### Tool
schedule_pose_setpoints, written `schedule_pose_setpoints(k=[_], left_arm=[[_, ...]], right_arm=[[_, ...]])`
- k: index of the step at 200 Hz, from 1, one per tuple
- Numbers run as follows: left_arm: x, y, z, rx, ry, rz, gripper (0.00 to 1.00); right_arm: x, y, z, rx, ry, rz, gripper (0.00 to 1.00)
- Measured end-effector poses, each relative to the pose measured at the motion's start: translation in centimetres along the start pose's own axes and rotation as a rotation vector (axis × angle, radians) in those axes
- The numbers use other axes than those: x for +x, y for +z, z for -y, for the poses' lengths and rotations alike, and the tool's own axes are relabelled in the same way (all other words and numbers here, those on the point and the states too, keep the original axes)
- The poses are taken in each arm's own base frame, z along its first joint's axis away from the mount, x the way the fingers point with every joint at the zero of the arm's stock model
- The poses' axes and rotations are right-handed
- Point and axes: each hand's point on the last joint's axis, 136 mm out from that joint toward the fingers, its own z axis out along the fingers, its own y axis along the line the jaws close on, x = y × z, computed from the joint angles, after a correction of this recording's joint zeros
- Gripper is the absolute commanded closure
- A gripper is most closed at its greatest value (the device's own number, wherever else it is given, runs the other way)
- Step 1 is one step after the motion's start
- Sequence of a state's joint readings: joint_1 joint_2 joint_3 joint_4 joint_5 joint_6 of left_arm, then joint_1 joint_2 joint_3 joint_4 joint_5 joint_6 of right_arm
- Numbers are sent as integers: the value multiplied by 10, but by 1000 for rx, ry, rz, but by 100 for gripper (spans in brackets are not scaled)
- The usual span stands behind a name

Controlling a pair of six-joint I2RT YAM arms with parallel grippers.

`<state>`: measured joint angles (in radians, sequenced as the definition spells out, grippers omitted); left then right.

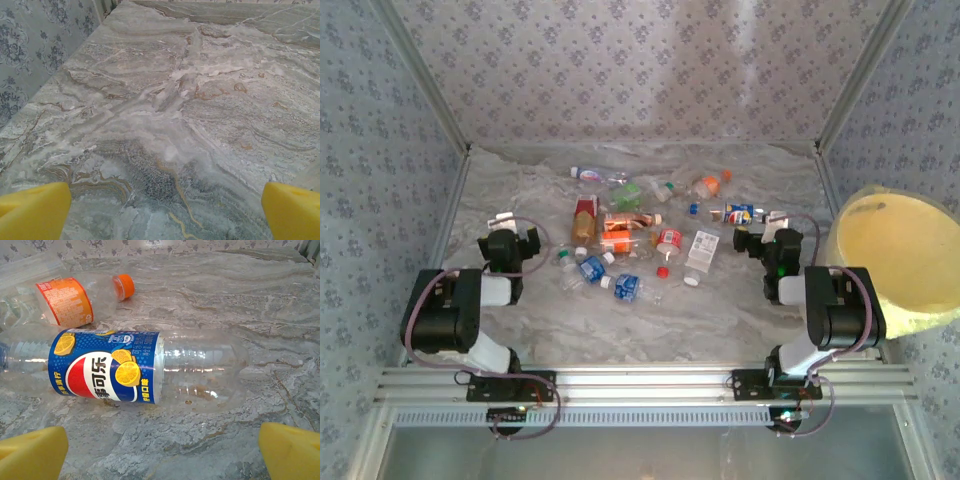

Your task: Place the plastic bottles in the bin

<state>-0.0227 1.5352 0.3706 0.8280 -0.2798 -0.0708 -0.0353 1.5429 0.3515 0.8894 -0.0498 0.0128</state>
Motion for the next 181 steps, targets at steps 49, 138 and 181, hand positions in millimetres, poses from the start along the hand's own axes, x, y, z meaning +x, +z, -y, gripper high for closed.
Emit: schedule_pose_setpoints(k=[49,138,181], left_arm=[[0,0,0,0,0,0,2],[0,0,0,0,0,0,2],[0,0,0,0,0,0,2]], right_arm=[[0,0,0,0,0,0,0],[0,0,1,-5,3,0,0],[0,0,2,4,0,1,0]])
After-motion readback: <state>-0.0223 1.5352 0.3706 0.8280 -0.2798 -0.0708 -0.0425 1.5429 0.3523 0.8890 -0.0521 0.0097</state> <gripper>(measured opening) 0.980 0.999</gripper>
